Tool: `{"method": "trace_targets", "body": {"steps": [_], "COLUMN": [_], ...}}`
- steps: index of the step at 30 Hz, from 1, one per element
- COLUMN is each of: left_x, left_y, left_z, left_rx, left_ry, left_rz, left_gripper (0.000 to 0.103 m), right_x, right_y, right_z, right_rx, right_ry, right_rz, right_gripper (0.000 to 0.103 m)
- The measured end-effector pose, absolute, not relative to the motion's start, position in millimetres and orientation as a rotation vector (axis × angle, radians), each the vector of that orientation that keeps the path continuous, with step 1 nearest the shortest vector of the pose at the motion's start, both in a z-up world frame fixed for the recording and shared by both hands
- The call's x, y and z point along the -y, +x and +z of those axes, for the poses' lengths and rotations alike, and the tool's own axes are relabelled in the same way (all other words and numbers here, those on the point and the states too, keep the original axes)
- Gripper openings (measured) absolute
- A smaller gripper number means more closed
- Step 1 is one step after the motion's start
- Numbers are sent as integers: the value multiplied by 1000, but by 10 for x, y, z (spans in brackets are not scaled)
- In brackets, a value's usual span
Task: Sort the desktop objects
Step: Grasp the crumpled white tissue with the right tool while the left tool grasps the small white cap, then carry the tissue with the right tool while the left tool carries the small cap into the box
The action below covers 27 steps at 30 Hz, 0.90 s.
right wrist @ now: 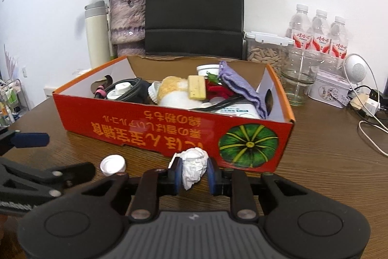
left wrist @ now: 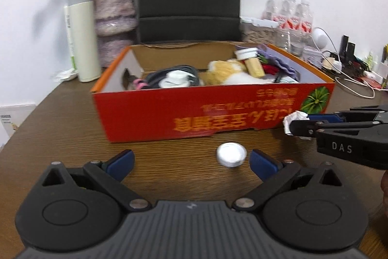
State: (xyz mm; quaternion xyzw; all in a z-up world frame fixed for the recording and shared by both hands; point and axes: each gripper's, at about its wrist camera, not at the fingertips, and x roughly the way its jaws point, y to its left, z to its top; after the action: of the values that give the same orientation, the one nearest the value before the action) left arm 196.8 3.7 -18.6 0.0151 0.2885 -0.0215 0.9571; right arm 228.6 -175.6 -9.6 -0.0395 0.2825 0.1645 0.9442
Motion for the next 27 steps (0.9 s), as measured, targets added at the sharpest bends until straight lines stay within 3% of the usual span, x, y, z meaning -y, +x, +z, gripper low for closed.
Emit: {"method": "trace_targets", "body": {"steps": [13,19,24,27], "left_x": [193,224,281,348], "left_y": [2231,2234,2205,2183], "left_z": [-304,-301,-279,-274], "left_rx": [-670,-669,-657,-649], "left_ry": [10,3,27,54], "left_rz": [4,-7,-37,-60], "left_gripper": [99,77,42,29], "right_x": [1911,1901,1867,1860], "right_y": [2277,2274,2255,2241], "right_z": [-106,-111,-131,-127], "right_rx": [-563,-564,-566,-561], "right_ry": [-89,-91,-102,-103], "right_rz": [351,358,366,370], "right_gripper": [20,20,20,20]}}
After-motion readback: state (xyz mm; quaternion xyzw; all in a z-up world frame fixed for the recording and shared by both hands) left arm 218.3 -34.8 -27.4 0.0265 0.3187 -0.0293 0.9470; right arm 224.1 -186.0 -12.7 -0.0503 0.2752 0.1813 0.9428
